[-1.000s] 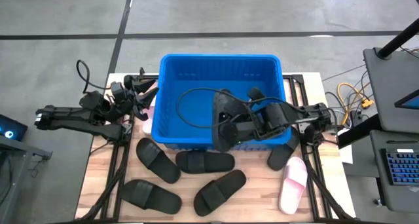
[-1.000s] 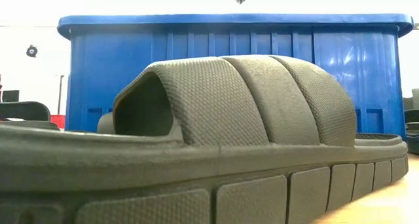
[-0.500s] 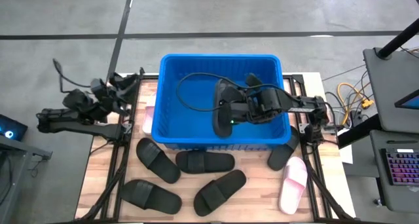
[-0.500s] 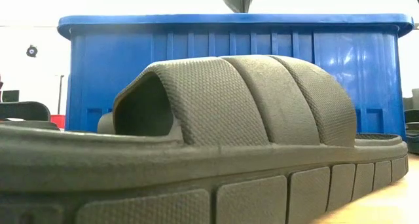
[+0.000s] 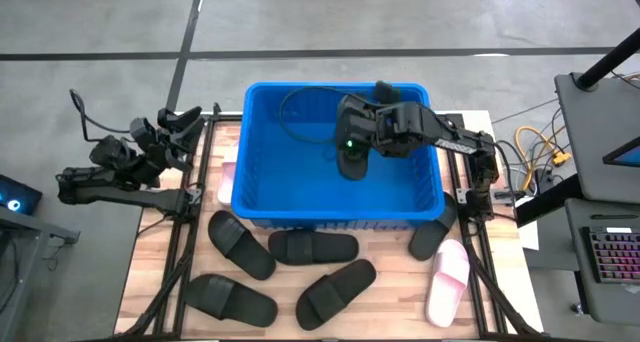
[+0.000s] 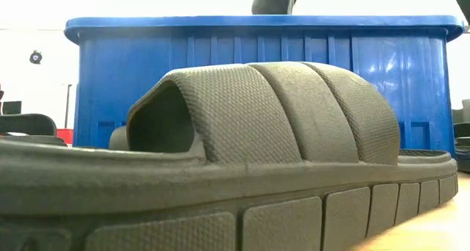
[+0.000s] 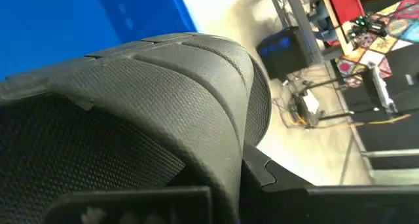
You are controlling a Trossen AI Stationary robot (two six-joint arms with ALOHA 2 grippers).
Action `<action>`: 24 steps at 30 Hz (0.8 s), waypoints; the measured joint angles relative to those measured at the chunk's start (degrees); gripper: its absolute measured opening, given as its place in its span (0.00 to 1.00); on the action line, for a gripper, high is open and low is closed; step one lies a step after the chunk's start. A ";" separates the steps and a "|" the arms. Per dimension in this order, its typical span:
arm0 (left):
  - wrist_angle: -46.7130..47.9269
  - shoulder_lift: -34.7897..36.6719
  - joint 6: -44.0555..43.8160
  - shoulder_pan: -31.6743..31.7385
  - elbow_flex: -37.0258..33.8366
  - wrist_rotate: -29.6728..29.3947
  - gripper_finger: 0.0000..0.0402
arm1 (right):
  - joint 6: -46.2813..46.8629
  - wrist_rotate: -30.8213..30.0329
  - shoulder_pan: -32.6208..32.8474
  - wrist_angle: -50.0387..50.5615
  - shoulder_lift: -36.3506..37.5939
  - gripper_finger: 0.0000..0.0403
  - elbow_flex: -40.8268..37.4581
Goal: Pick and place slides into bin
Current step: Put the black slide into the blue bin
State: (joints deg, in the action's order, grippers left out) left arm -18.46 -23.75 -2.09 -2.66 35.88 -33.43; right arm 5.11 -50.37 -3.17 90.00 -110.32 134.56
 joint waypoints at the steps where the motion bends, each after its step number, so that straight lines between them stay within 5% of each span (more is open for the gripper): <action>1: 0.00 0.06 0.00 0.00 0.00 -0.07 0.45 | -1.00 0.53 -0.91 0.00 -0.06 0.02 0.00; 11: 0.06 0.33 0.00 0.04 0.00 -0.09 0.45 | -8.02 5.79 -8.57 -0.15 -0.09 0.02 -2.11; 24: 0.08 0.35 2.89 0.02 0.02 -1.38 0.45 | -19.16 5.79 -13.88 -0.55 0.23 0.02 -16.81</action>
State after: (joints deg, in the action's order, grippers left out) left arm -18.38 -23.40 0.80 -2.63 35.90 -34.81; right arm -14.04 -44.58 -17.05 89.44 -110.09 117.76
